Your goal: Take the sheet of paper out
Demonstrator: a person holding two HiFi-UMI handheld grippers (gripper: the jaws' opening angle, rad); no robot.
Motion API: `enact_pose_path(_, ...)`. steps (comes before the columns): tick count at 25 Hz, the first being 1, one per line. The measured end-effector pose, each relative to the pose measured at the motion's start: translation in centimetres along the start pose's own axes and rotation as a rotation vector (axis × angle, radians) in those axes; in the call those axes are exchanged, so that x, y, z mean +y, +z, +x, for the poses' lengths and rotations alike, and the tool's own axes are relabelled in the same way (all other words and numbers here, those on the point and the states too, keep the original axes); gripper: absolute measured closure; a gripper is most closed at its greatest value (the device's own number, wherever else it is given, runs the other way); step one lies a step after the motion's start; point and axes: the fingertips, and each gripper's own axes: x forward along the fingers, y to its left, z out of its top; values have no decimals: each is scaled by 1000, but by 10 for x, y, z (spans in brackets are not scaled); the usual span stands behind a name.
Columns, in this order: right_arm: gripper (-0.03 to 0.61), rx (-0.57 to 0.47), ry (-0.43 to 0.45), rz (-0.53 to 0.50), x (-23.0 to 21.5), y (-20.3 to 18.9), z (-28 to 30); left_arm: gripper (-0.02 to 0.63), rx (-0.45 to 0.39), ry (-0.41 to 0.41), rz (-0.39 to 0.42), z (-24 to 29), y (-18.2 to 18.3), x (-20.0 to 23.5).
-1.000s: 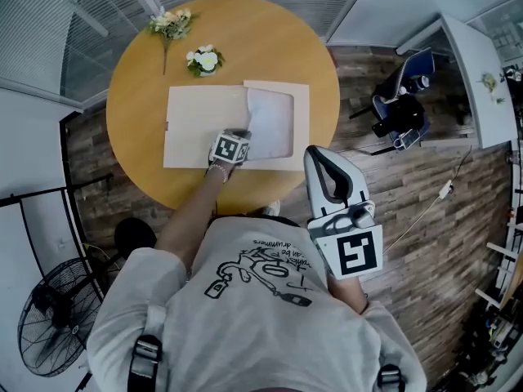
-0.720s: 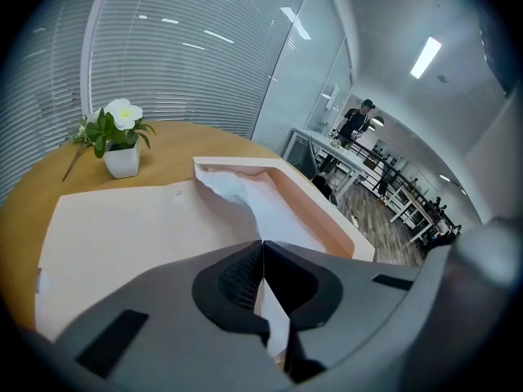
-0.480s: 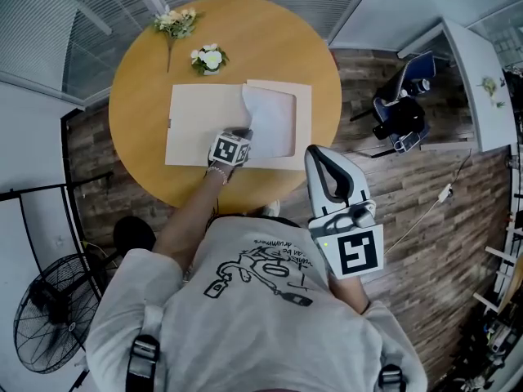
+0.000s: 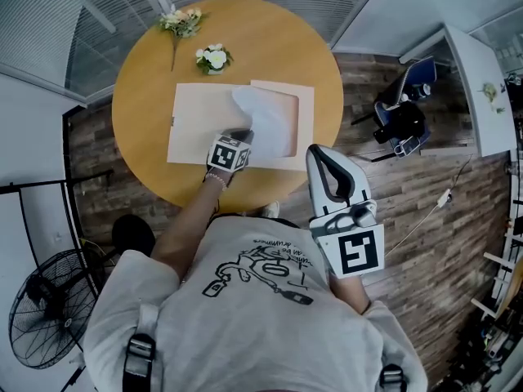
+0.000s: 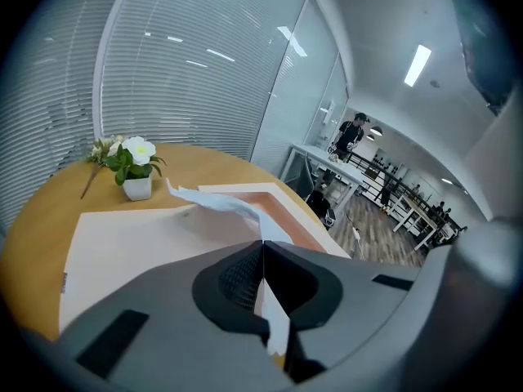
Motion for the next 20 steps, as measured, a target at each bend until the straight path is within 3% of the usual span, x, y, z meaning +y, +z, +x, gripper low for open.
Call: enact_pose_path(20, 571, -34, 25, -20, 11, 13, -5, 594, -127, 18, 5, -70, 32, -21)
